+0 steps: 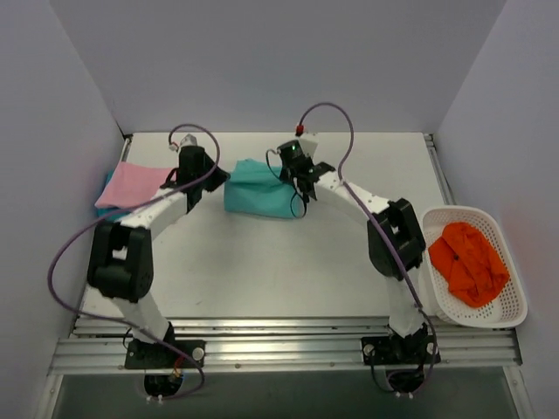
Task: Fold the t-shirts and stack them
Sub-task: Fold the tshirt
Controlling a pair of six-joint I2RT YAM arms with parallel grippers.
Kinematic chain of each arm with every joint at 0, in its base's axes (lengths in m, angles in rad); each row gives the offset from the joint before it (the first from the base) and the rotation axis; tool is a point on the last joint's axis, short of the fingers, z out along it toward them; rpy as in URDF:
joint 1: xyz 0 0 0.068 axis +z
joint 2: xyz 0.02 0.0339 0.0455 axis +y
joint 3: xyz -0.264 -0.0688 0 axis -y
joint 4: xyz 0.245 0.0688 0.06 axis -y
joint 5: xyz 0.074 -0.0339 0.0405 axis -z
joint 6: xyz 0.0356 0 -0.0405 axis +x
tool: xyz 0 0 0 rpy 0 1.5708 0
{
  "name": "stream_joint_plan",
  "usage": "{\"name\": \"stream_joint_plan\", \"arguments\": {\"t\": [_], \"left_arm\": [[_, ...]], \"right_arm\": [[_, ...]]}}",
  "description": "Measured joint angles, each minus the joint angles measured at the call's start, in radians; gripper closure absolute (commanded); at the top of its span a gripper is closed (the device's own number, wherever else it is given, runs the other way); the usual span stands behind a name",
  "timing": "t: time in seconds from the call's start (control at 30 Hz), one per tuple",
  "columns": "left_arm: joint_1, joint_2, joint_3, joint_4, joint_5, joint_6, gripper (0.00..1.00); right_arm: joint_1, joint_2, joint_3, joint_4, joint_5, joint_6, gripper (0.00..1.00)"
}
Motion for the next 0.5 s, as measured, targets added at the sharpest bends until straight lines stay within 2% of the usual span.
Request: {"name": "stream_joint_plan", "arguments": {"t": [0.03, 0.07, 0.1, 0.13, 0.23, 0.3, 0.4, 0.5], "left_arm": [[0.02, 0.07, 0.066, 0.009, 0.02, 0.003, 0.77], [0.04, 0.143, 0.133, 0.028, 0.044, 0.009, 0.55], [0.063, 0.222, 0.212, 0.033, 0.079, 0.011, 0.22], [0.084, 0.309, 0.305, 0.037, 0.108, 0.017, 0.06], [0.148, 0.609, 0.682, 0.003, 0.192, 0.01, 0.06], [0.183, 0.736, 0.829, 0.003, 0.24, 0.01, 0.06], [0.228, 0.756, 0.808, -0.018, 0.289, 0.009, 0.06], [0.261, 0.684, 0.706, -0.006, 0.299, 0.01, 0.06]], "right_arm": [[-0.024, 0.052, 0.078, -0.007, -0.013, -0.008, 0.91], [-0.05, 0.112, 0.165, -0.013, -0.035, -0.016, 0.67], [-0.079, 0.196, 0.29, -0.054, -0.059, -0.021, 0.01], [-0.11, 0.29, 0.437, -0.068, -0.08, -0.027, 0.0], [-0.212, 0.539, 0.776, -0.077, -0.171, -0.064, 0.0], [-0.274, 0.61, 0.835, -0.077, -0.22, -0.067, 0.0], [-0.358, 0.554, 0.615, -0.02, -0.253, -0.068, 0.0], [-0.386, 0.389, 0.324, 0.072, -0.255, -0.067, 0.0]]}}
